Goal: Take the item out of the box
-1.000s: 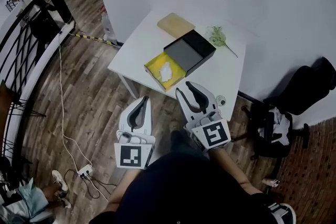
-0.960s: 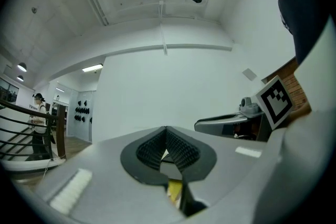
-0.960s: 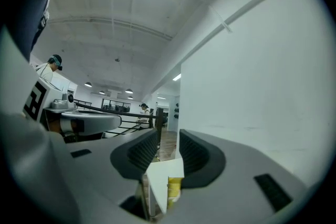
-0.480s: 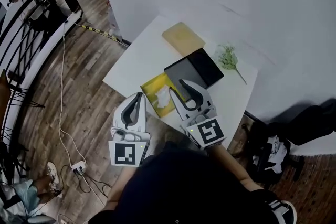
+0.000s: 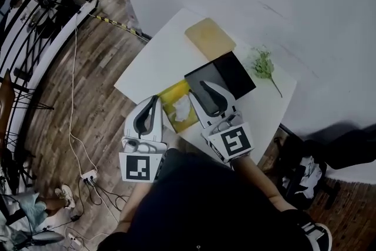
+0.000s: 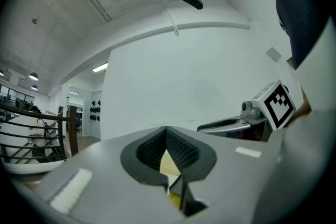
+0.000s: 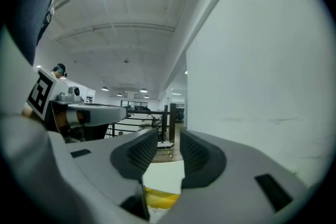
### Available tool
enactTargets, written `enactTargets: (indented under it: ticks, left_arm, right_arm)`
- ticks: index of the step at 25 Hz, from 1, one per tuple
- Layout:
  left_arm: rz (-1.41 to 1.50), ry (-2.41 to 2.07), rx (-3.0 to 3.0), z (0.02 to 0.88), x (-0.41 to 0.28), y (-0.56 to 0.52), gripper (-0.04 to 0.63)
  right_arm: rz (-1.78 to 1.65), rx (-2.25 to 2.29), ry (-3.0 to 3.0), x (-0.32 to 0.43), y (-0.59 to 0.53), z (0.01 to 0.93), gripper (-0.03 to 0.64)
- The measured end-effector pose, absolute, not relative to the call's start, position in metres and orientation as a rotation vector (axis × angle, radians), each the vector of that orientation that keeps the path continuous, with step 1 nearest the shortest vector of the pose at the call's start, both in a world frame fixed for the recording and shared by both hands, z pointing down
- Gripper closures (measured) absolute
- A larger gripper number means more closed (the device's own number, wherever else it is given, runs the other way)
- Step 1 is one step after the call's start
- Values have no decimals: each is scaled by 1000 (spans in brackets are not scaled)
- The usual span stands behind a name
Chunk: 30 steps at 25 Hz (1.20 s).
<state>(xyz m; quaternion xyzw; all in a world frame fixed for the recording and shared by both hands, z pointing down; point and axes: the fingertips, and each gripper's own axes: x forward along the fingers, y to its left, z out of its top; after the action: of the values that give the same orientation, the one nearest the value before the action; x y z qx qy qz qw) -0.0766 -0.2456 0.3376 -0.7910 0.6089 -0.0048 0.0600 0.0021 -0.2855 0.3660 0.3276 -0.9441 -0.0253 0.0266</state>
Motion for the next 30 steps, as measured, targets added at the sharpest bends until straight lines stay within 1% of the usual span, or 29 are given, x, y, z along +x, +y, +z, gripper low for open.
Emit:
enactTargets:
  ticks: [6, 10, 18, 30]
  left_arm:
    - [-37, 1823, -2401, 345, -75, -251, 586]
    - [-147, 1842, -2461, 363, -77, -253, 586]
    - [-188, 1817, -2527, 373, -90, -259, 586]
    - [-248, 1743, -2592, 392, -93, -270, 586]
  right_arm:
    - [-40, 1026, -2896, 4, -292, 379, 512]
    - [-37, 1017, -2845, -2, -296, 398, 512]
    - [22, 1000, -2783, -16, -297, 433, 512]
    - [151, 954, -2618, -24, -293, 508, 510]
